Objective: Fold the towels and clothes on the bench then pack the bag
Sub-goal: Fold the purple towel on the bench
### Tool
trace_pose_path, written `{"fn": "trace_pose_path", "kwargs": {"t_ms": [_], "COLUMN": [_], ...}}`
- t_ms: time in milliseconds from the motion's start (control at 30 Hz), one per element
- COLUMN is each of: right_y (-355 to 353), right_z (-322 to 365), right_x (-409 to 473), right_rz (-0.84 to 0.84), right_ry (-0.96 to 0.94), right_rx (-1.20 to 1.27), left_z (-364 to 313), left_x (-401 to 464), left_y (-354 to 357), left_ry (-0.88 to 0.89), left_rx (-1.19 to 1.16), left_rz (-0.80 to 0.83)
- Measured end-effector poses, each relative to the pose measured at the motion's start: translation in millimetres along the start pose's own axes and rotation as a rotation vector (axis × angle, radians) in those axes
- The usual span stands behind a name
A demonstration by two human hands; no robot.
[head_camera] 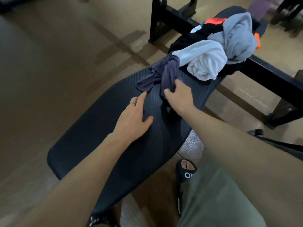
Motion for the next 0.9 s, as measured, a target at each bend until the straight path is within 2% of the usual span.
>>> {"fn": "trace_pose_path", "kwargs": {"t_ms": [67, 233, 333, 500, 700, 900], "right_y": [2.9, -9.1, -26.4, -53.4, -66.0, -58.0], "right_z": [-3.4, -2.0, -1.5, -19.2, -23.5, -16.5], "right_x": [-32.1, -100.1, -129.2, -154.4, -181.7, -183.2], "right_rz": [0.065, 0.202, 0.223, 0.177, 0.135, 0.1], "right_ry": [-0.021, -0.214, -0.295, -0.381, -0.559, -0.654], "right_rx": [0.018, 0.087, 0.112, 0.101, -0.013, -0.131], "left_z": [-8.3, -45.3, -66.2, -93.0, -100.4, -72.3], "left_x": [-19.4, -43.2, -55.0, -72.4, -97.5, -114.2], "left_y": [-0.8, -9.8, -10.5, -24.0, -22.8, -27.7], "left_ry": [-0.016, 0.152, 0.182, 0.25, 0.253, 0.188], "left_rx": [-0.011, 0.026, 0.076, 0.221, 0.267, 0.166], "left_rz": [-0.015, -0.059, -0.056, -0.17, -0.017, 0.045]}}
Point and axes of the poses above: each hand's wrist, its own x-axis towards the middle knuckle, its own y-axis out of the palm, z = x × y, the point moved 5 cm from there along x, towards the middle knuckle, and after that the axes turned 11 degrees about y, right-handed, at the moved point
